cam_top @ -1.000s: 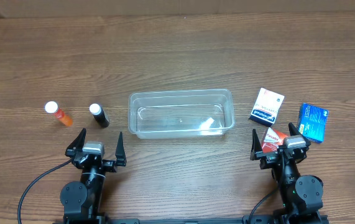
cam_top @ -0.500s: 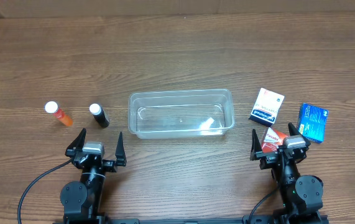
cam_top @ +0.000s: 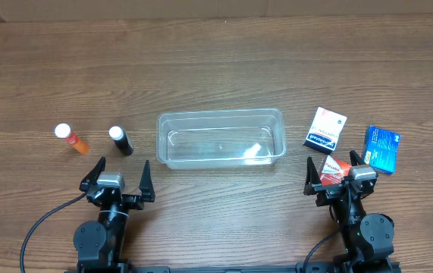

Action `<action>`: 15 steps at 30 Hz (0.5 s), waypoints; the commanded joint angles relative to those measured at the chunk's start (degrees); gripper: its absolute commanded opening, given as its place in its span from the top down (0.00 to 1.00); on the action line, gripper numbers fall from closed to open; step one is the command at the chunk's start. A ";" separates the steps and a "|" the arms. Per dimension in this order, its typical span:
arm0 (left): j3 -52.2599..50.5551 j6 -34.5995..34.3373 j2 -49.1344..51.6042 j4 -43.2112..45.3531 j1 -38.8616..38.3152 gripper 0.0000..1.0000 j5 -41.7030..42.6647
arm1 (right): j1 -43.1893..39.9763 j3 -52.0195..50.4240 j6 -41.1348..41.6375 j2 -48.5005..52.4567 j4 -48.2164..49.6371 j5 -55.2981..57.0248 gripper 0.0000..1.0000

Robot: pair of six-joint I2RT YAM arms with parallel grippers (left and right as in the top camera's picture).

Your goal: Pack container

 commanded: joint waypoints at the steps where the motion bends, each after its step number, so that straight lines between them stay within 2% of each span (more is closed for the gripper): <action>1: 0.59 -4.96 -0.48 -0.52 0.07 0.00 0.94 | 0.26 1.51 0.87 -0.61 -0.22 -0.37 0.00; 4: 3.28 -4.90 -0.46 -1.81 0.07 0.00 1.05 | 0.26 4.26 0.85 0.90 -0.26 0.24 0.00; 9: 10.54 -4.68 1.14 -5.62 0.09 0.00 0.74 | 0.26 12.35 0.85 10.78 -0.39 1.36 0.00; 13: 18.10 -4.66 9.29 -7.87 0.09 0.00 0.57 | 0.20 21.20 0.87 23.43 -2.10 1.27 0.00; 15: 23.74 -4.22 16.81 -9.70 0.09 0.00 0.42 | 0.20 27.32 0.87 30.80 -5.22 1.27 0.00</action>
